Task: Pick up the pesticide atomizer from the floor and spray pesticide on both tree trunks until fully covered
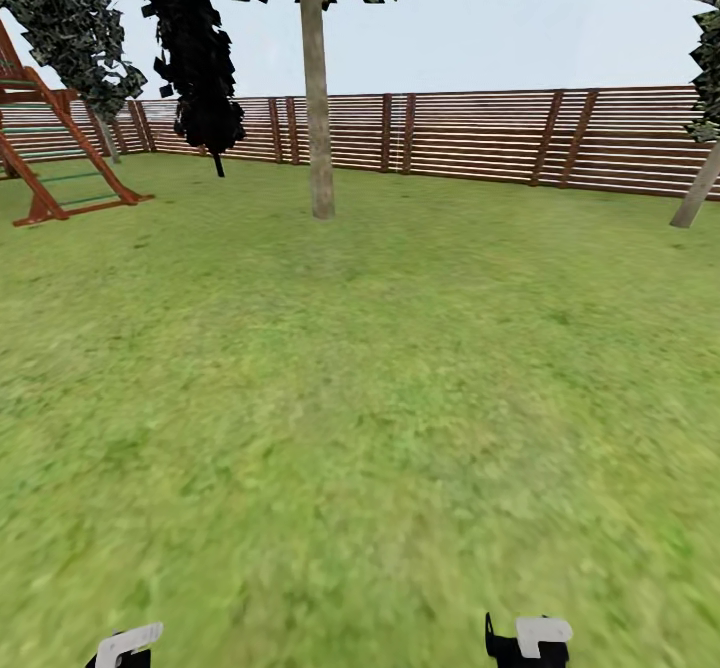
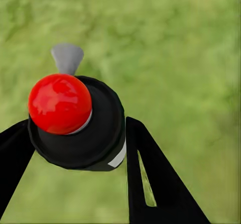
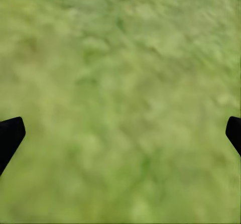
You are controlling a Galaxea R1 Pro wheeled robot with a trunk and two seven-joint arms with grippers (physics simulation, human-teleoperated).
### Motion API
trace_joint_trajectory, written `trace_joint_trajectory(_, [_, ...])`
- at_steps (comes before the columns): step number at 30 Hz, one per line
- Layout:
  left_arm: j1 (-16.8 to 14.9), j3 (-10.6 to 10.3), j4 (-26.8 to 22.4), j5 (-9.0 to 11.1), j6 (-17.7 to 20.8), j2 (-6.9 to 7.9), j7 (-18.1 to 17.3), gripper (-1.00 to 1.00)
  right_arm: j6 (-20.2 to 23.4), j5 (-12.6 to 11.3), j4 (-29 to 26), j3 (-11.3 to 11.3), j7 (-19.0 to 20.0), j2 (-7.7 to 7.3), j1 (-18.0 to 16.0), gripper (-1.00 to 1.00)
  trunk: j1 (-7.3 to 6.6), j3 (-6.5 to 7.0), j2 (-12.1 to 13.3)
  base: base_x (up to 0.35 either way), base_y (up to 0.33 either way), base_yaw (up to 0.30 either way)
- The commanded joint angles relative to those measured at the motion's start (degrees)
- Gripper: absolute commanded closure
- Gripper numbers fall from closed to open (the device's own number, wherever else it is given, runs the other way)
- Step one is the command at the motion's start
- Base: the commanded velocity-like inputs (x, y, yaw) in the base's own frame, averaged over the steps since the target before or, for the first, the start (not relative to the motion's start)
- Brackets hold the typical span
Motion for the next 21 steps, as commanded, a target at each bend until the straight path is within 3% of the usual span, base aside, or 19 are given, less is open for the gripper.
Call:
trace_joint_trajectory(1, [0.00, 0.02, -0.01, 0.01, 0.00, 0.00, -0.01, 1.00, 0.00, 0.00, 0.00, 0.00, 0.03, 0.00, 0.00, -1.00, 0.00, 0.00, 0.00, 0.338, 0.000, 0.000])
trace_joint_trajectory(21, [0.00, 0.02, -0.01, 0.01, 0.00, 0.00, -0.01, 1.00, 0.00, 0.00, 0.00, 0.00, 0.16, 0.00, 0.00, -1.00, 0.00, 0.00, 0.00, 0.338, 0.000, 0.000])
